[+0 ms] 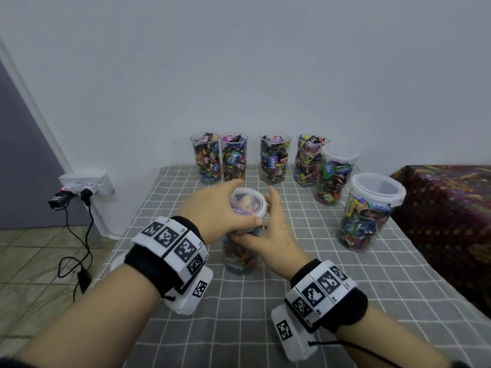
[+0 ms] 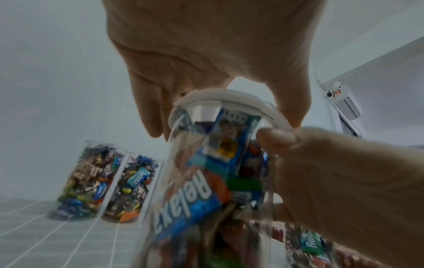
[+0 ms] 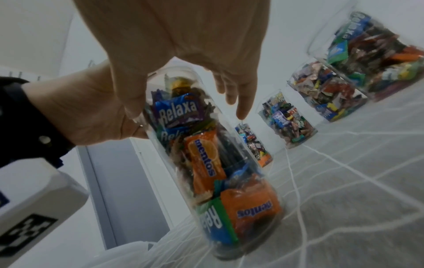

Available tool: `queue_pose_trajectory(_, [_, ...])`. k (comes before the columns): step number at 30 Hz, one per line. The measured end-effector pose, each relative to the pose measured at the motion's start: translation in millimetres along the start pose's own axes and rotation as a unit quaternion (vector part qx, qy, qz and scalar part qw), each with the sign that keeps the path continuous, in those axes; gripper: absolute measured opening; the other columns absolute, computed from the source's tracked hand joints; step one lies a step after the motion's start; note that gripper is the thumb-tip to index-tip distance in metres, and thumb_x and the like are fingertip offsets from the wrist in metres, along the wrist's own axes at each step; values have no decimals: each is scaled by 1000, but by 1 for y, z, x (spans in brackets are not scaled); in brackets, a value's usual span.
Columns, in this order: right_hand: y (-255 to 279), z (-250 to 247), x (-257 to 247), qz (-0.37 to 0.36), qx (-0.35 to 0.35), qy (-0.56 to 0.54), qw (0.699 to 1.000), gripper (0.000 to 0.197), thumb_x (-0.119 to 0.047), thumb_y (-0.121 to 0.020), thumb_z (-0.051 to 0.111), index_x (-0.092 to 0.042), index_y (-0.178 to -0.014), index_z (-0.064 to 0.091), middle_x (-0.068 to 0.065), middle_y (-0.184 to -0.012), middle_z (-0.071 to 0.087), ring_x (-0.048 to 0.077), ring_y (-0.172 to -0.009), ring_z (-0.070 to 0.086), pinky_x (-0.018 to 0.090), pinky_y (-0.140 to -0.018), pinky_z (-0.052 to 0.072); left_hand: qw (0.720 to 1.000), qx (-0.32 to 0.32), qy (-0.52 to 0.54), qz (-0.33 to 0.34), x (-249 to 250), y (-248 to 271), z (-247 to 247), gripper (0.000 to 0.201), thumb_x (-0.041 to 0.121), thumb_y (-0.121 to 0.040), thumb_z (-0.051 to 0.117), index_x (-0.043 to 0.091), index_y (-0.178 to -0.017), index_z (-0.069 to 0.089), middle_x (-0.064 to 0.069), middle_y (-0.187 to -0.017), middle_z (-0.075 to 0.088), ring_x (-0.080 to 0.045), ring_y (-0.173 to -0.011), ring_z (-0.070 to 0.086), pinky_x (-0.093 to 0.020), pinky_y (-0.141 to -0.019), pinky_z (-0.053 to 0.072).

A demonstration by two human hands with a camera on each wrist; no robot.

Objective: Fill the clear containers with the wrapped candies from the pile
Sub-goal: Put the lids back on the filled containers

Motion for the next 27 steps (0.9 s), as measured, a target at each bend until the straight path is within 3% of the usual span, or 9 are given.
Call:
queue_pose_trajectory(2, [0,2,-8,-30,-6,13,999,107,-50,-52,76,-52,-139,12,-9,-138,38,11,-129,41,37,-106,38,999,2,38,-5,-7,1,6,96,72,-61,66,32,-142,34,8,-137,49,-13,-119,50,-32,-100,40])
queue_pose_trajectory(4, [-1,4,-14,-39,-11,15,999,89,-41,-54,78,-78,-109,19,-13,-126,48,8,-119,49,32,-100,43,997,-9,71,-11,-13,1,11,112,84,-47,56,33,-143,31,8,-141,45,-12,-121,48,-36,-103,39])
queue_pose_trajectory(6, [-1,4,-13,-38,-10,11,999,88,-37,-55,80,-81,-101,19,-15,-123,50,5,-116,52,30,-98,45,996,-20,81,-12,-16,1,14,121,87,-39,51,32,-145,27,8,-143,42,-12,-124,46,-36,-104,38])
queue_pose_trajectory(10, [-1,3,-2,-21,-27,-10,999,101,-18,-67,81,-60,-121,6,-18,-124,52,0,-113,54,25,-96,45,997,-41,64,-9,-17,-1,15,130,85,-34,56,33,-148,18,9,-148,35,-12,-128,43,-31,-103,35])
queue_pose_trajectory(12, [-1,3,4,-11,-28,-24,999,88,-13,-69,81,-50,-121,20,-14,-120,57,2,-108,58,26,-94,47,997,-44,69,-6,-18,-2,16,130,83,-35,61,34,-147,18,10,-147,36,-11,-126,43,-29,-101,35])
queue_pose_trajectory(15, [-3,3,10,16,-22,-32,999,81,-30,-57,81,-40,-125,37,-10,-117,61,5,-107,59,32,-93,49,996,-35,84,-2,-18,-2,17,127,81,-34,60,33,-145,25,11,-141,41,-10,-121,46,-31,-102,38])
queue_pose_trajectory(19, [-7,7,18,36,-26,-8,999,85,-37,-54,82,-30,-130,42,-4,-121,62,12,-112,59,44,-96,48,996,-21,88,3,-18,-3,17,121,80,-35,60,31,-142,32,10,-138,45,-11,-118,48,-34,-102,40])
queue_pose_trajectory(22, [-7,8,21,47,-29,16,998,93,-44,-50,82,-30,-131,37,-7,-122,60,12,-113,57,43,-96,49,996,-21,90,0,-17,-3,18,119,73,-40,66,30,-144,29,8,-141,43,-12,-121,47,-32,-102,38])
queue_pose_trajectory(27, [-3,1,16,47,-14,64,997,93,-51,-44,77,-28,-127,40,-7,-117,62,13,-108,59,40,-92,50,993,-47,106,9,-13,-2,20,136,83,-33,57,31,-150,12,8,-148,34,-12,-128,41,-30,-103,35])
Point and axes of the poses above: each hand's wrist, its own y-axis away from the middle knuckle, its own z-axis out of the palm, x = y × z, the point moved 7 cm from there along -y, towards the middle knuckle
